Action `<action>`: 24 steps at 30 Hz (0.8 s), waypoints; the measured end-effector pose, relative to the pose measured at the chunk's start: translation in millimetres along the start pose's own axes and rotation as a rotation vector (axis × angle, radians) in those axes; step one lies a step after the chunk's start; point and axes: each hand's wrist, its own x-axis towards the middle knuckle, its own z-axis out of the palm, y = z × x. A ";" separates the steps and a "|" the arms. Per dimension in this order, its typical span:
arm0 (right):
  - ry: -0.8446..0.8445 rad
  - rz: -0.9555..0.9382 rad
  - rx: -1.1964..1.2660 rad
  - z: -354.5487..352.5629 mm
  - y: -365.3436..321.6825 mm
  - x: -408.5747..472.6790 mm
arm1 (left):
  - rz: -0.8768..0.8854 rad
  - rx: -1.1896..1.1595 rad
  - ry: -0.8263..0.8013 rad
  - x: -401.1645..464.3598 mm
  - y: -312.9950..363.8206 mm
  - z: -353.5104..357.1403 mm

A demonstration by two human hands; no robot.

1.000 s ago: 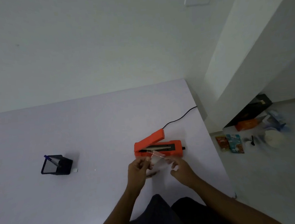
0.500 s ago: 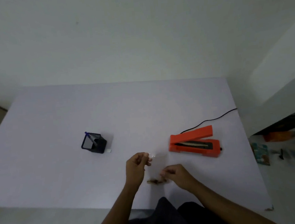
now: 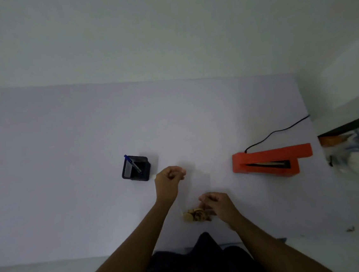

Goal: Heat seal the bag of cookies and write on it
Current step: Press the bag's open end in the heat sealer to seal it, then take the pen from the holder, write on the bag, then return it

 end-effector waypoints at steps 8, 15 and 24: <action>0.176 0.027 0.025 3.5 7.1 11.7 | -0.016 0.120 0.035 17.6 -19.2 1.8; 0.173 0.034 0.017 -6.6 7.8 22.3 | -0.222 0.495 -0.142 15.8 -46.4 -1.6; 0.320 -0.041 -0.178 -2.1 5.9 41.6 | -0.284 0.462 -0.140 -22.0 -55.1 6.9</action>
